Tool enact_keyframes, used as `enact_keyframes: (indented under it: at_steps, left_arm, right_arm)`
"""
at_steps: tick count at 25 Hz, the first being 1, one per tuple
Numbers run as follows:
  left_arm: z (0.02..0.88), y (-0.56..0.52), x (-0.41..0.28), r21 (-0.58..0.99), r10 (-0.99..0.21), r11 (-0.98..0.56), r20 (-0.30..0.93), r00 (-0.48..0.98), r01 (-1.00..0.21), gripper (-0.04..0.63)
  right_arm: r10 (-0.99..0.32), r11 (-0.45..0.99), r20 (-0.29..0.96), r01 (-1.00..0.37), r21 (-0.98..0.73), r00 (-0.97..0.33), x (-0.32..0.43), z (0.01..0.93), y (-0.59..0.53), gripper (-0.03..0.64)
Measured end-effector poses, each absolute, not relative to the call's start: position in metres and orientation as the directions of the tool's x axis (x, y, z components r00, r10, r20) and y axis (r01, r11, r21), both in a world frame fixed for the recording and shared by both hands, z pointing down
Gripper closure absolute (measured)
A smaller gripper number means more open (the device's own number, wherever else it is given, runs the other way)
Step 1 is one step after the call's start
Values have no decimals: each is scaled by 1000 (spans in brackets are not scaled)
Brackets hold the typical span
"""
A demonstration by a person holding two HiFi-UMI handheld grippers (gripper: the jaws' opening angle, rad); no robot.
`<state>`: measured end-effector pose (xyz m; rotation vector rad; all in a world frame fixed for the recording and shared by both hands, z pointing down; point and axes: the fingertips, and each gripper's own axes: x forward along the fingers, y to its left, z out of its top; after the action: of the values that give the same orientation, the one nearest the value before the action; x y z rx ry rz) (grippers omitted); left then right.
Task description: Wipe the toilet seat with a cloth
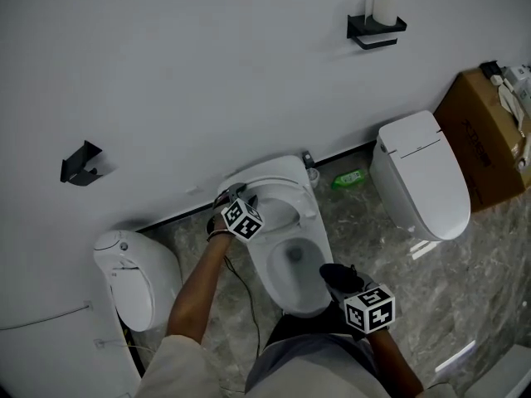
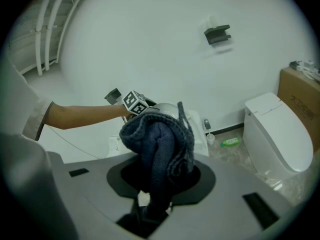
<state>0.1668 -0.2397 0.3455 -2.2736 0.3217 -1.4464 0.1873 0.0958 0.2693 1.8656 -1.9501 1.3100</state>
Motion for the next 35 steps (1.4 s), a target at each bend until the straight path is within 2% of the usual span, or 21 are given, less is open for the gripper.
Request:
enact_keyframes:
  at_steps: [3, 7, 11, 14, 21, 35]
  left_arm:
    - [344, -232, 163, -504, -426, -861, 788, 444, 68, 433]
    - [337, -219, 159, -473, -412, -881, 768, 491, 0, 433]
    - [332, -202, 152, -512, -423, -859, 724, 546, 12, 433]
    - [325, -188, 146, -464, -398, -885, 700, 593, -46, 434]
    - [314, -161, 135, -368, -371, -918, 660, 653, -151, 489]
    - [317, -71, 99, -331, -293, -939, 641, 710, -89, 488]
  right_arm:
    - [-747, -141, 623, -862, -486, -230, 178, 264, 93, 511]
    - [-755, -118, 612, -868, -482, -236, 165, 255, 90, 511]
    - [-764, -120, 602, -865, -488, -234, 158, 250, 90, 511]
    - [-764, -132, 605, -864, -486, -224, 153, 249, 97, 511]
    - [-789, -229, 595, -824, -518, -155, 167, 249, 124, 511]
    - [-811, -326, 583, -785, -527, -54, 170, 244, 172, 511]
